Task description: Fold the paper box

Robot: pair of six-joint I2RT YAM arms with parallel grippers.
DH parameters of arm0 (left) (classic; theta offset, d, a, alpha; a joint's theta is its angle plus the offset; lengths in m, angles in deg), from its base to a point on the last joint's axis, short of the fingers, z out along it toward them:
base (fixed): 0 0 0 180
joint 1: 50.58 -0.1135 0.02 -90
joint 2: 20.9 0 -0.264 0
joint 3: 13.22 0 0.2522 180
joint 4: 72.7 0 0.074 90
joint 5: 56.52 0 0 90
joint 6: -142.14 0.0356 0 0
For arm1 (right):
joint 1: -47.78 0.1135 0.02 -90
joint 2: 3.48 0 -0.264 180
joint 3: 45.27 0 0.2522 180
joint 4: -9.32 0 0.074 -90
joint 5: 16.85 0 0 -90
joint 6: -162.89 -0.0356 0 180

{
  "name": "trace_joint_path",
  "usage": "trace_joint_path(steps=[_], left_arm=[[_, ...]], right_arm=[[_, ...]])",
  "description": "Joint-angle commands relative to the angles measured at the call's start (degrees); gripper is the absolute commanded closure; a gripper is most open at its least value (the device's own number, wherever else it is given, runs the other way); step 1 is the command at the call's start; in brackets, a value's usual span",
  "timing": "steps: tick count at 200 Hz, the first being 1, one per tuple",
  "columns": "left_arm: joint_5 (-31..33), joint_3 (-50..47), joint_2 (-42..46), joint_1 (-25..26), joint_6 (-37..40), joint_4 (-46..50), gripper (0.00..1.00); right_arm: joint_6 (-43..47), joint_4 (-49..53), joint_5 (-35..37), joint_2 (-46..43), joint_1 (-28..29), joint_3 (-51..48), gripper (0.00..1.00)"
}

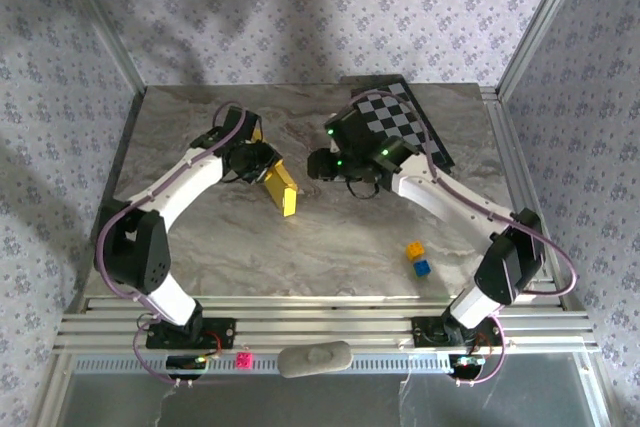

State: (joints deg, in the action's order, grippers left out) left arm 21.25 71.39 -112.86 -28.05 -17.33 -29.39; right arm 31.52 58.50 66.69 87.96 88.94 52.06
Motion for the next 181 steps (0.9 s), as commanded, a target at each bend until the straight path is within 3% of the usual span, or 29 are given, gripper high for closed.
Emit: trace_joint_path(steps=[1,78,140,181], left_arm=[[1.6,-3.5,2.3,0.4,-7.3,-1.3,0.69],[7.2,-13.8,13.2,3.4,-22.1,-3.2,0.67],[10.3,-17.1,15.2,6.8,-30.5,-4.4,0.64],[10.8,-16.2,15.1,7.7,-34.1,-1.1,0.62]], right_arm=[[-18.9,-3.1,-14.4,1.9,-3.8,-4.6,0.59],[-36.4,-4.5,-27.2,6.9,-6.5,-5.0,0.57],[-42.5,-8.7,-28.3,7.8,-6.3,-5.0,0.65],[-44.0,-6.0,-28.8,8.5,-6.1,-3.5,0.67]])
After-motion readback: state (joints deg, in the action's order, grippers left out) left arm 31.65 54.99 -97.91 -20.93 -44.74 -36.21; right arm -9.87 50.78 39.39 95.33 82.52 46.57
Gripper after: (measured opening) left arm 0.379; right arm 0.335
